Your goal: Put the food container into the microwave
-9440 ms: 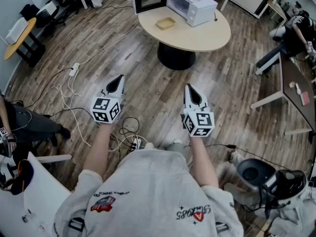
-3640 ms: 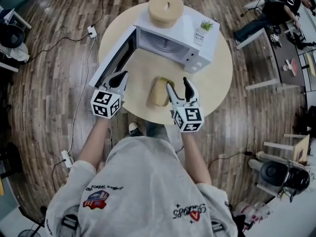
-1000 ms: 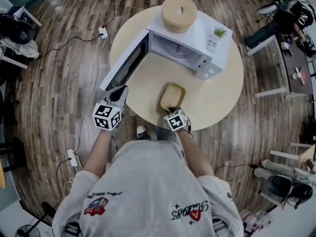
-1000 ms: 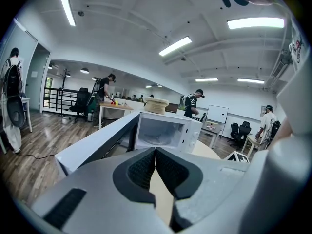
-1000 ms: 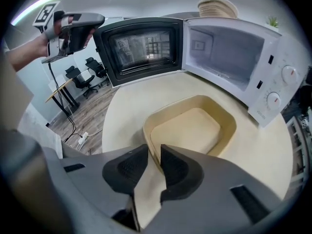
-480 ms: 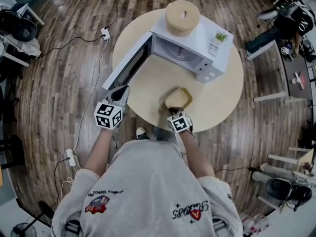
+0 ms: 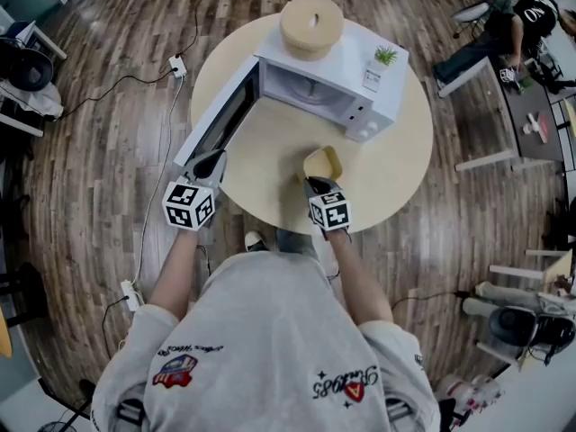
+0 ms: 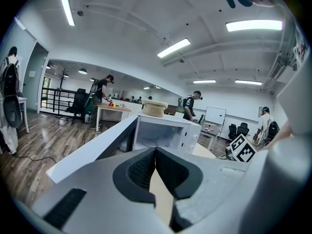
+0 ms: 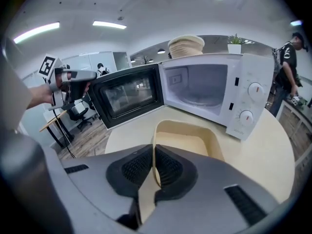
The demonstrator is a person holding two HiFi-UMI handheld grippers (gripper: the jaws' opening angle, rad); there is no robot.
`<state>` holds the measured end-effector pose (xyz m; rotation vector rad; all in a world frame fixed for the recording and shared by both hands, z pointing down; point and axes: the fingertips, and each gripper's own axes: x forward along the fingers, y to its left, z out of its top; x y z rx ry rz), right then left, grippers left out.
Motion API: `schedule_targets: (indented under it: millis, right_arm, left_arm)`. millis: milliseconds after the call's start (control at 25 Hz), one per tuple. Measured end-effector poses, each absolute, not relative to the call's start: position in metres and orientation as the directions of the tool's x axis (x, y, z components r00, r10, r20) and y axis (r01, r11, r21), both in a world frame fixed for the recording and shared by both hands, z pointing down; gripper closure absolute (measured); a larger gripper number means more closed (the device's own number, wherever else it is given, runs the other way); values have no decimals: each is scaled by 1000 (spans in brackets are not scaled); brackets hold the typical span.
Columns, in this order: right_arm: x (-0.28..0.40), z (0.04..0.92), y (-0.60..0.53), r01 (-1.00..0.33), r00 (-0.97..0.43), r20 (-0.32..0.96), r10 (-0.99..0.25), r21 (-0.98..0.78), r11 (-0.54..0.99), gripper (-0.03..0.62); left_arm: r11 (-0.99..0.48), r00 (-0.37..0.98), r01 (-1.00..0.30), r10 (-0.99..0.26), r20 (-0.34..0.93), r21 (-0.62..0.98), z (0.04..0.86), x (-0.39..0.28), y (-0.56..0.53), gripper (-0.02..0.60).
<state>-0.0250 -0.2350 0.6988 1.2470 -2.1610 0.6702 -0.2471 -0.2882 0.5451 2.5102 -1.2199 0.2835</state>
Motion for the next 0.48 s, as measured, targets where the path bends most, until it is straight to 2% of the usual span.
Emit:
schedule_targets:
  millis: [480]
  right_arm:
    - [-13,633,-243,-895,-431,545,-719,-156,418,572]
  left_arm:
    - [-623,646,-761,-700,303,183,532,-222,-313,577]
